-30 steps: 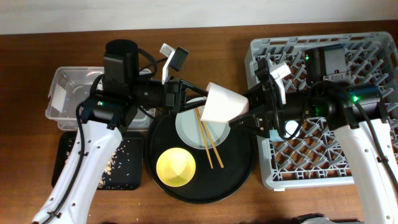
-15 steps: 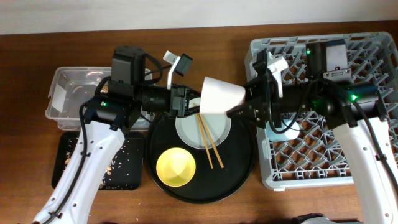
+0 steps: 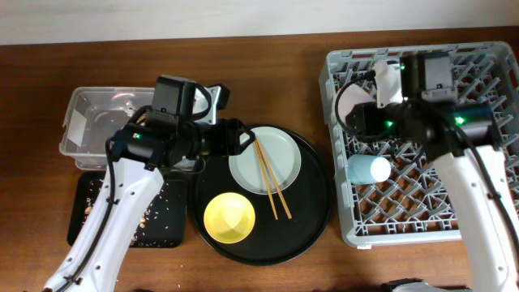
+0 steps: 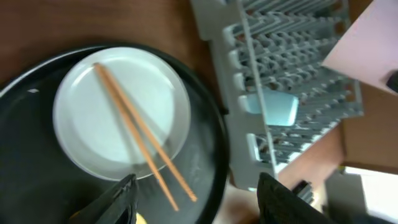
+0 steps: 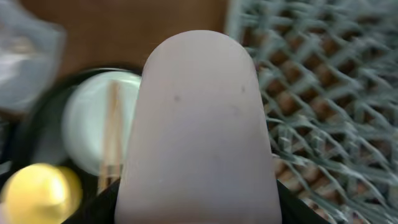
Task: Sort waste into correct bins and load items into the dishwasher rack
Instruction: 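Place the pink cup upside down in the rack with the right gripper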
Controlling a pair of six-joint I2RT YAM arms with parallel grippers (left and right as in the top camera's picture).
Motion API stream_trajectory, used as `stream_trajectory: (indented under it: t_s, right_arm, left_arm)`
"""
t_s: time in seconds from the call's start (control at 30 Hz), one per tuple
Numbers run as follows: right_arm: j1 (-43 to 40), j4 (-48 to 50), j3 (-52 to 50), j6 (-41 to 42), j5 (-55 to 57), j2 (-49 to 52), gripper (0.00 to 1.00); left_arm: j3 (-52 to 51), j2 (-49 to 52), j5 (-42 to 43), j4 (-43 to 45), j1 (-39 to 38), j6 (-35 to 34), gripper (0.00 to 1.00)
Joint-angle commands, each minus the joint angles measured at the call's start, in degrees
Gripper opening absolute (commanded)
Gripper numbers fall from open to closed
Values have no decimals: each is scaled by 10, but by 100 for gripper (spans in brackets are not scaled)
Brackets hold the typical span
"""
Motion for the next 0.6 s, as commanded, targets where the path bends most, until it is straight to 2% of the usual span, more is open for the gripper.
stream_trajectory:
  t_s: [0.0,0.23,0.57]
  right_arm:
    - [-2,1,5,36,104,50,49]
    - [-2,55,5,36,106,164,49]
    - [-2,102,4,36,134,197,49]
  left_arm:
    - [0,3,-46,-14,-2,9,61]
    - [-9,3,-46,-29,-2,9,60]
    - [-9,3,-48,-37,-2,9,60]
